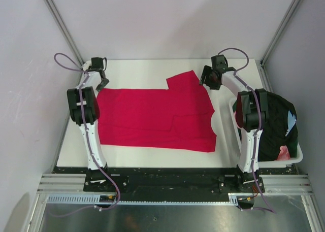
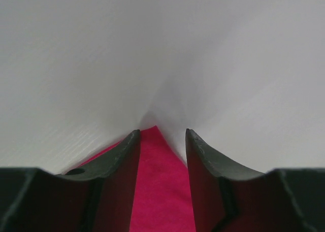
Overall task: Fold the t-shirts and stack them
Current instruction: Grap the side of the flattened tshirt furthest away from the robot with both arms
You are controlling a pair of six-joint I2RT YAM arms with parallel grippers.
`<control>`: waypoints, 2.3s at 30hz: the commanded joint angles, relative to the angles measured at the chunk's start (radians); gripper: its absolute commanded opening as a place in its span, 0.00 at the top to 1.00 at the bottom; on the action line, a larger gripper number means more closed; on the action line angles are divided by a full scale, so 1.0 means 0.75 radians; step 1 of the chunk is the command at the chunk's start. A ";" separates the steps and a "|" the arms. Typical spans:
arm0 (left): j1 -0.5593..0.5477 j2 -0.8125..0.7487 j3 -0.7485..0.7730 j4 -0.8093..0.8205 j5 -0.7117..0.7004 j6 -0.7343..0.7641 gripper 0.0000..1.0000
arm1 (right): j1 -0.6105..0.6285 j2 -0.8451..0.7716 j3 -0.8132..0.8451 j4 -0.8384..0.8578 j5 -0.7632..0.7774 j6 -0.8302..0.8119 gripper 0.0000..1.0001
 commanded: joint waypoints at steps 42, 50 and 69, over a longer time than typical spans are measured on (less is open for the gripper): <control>0.005 -0.036 0.072 -0.051 -0.023 0.037 1.00 | 0.062 0.673 0.859 -0.036 0.045 0.037 0.40; 0.005 -0.028 0.066 -0.052 0.001 0.024 1.00 | 0.091 0.685 0.857 -0.076 0.105 0.016 0.51; 0.006 -0.039 0.110 -0.049 0.030 0.049 1.00 | 0.132 0.652 0.921 -0.118 0.278 -0.068 0.95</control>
